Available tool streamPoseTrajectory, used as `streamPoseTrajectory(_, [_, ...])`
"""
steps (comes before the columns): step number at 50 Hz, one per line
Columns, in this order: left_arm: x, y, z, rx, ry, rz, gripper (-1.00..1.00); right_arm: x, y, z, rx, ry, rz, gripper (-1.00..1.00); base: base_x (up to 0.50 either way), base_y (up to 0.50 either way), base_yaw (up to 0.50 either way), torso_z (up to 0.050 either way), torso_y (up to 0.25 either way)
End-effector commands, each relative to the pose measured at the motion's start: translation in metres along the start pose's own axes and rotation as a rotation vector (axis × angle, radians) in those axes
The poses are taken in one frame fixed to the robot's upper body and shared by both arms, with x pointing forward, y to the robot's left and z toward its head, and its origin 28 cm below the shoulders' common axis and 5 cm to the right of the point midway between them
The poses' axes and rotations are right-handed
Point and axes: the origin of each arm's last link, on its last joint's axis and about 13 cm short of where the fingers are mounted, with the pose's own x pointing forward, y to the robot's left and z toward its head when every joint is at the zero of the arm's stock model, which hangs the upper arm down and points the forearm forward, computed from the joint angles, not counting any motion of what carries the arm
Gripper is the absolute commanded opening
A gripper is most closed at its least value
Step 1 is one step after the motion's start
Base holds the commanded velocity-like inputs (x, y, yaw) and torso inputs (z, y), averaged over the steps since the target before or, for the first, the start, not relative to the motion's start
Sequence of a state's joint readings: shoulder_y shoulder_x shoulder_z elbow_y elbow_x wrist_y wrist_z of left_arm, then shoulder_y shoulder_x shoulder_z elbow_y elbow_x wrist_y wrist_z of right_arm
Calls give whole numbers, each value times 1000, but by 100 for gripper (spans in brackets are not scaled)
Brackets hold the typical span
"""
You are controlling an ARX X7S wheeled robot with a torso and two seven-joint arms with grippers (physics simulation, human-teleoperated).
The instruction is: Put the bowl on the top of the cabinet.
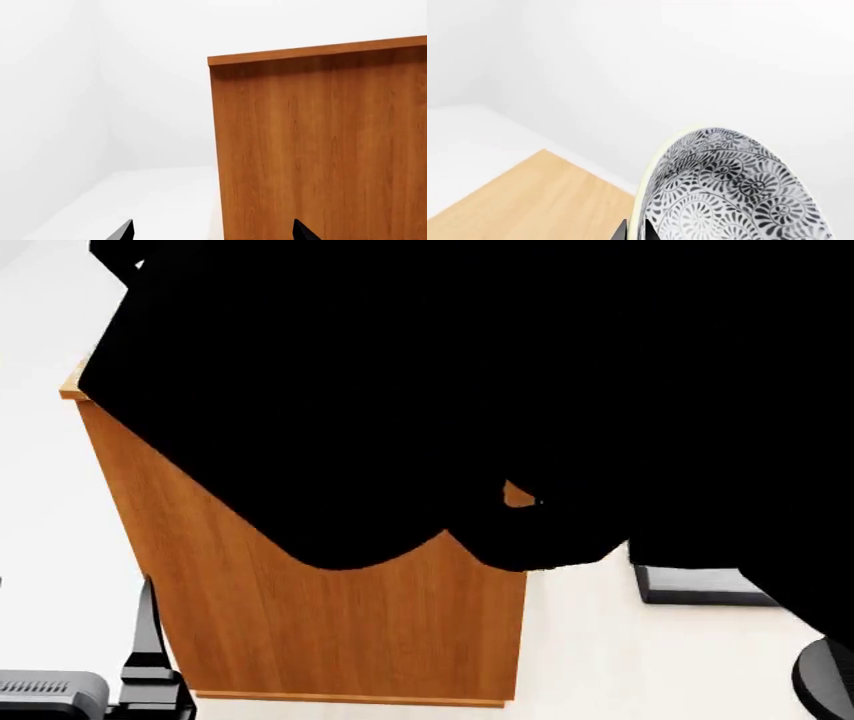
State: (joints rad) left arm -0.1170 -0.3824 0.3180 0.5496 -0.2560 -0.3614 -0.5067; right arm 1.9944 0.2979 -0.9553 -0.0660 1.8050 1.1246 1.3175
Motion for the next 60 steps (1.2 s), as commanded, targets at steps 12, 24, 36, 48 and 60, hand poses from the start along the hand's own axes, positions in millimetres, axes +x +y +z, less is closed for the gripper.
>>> streamPoseTrajectory(12, [0,1,-2,-1,5,4,100,10,21,-18,-38,7,32,-100,0,0,0,0,1])
streamPoseTrajectory(24, [-1,0,0,-1,1,2,100,10,30,-24,-49,8,64,-100,0,0,0,0,1])
streamPoseTrajectory(36, [0,2,-4,-1,10,6,100,22,39,-37,-38,33,80,-100,0,0,0,0,0])
streamPoseTrajectory(48, [-2,2,-4,-3,10,9,100,21,59,-45,-44,33,112,-100,0,0,0,0,1])
streamPoseTrajectory(60, [-1,3,-6,-2,16,14,100,29,42,-46,-72,44,107,-100,0,0,0,0,1])
